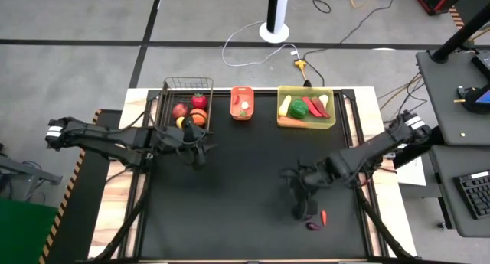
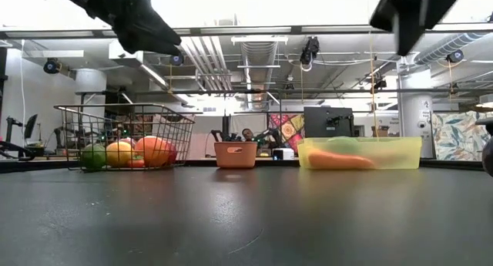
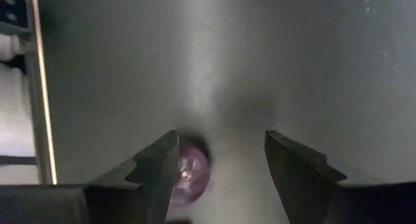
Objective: Sort produce into baskets
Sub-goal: Put the purple onion into the yellow bin
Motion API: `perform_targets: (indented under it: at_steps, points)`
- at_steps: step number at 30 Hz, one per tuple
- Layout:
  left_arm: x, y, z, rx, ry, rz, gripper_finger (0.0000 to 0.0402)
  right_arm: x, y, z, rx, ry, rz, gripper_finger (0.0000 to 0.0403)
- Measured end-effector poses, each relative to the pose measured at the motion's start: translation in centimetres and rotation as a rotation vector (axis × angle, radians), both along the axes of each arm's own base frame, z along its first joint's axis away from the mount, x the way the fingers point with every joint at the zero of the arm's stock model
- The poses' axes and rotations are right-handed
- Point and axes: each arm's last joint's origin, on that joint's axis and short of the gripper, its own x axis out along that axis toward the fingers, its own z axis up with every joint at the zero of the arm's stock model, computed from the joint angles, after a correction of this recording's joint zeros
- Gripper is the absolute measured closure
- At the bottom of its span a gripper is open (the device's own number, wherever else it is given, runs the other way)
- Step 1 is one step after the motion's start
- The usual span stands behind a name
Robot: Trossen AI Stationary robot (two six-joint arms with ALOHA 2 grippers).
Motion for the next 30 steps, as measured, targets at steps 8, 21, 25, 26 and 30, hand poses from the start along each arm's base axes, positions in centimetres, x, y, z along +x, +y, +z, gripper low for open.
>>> perform_targets:
  at_steps: [8, 21, 25, 26, 30]
  points:
    - [0.6, 0.0, 0.0, 0.025, -0.020, -0.010, 0.0199, -0.8, 2.8, -0.9, 0.055, 0.046, -0.155, 0.0150]
    - [1.2, -0.1, -0.3, 0.041, -0.012, -0.018, 0.0199, -2.3, 6.3, -2.7, 0.012, 0.118, -0.056, 0.0074]
    - [1.3, -0.1, -0.5, 0.041, -0.002, -0.018, 0.0199, -2.4, 7.2, -3.6, 0.001, 0.141, -0.062, 0.0077]
    - [1.4, -0.1, -0.5, 0.042, 0.000, -0.018, 0.0199, -2.3, 7.3, -3.9, -0.004, 0.148, -0.058, 0.0078]
    - [1.5, -0.1, -0.7, 0.042, 0.010, -0.019, 0.0199, -1.9, 7.8, -5.2, -0.038, 0.186, -0.056, 0.0078]
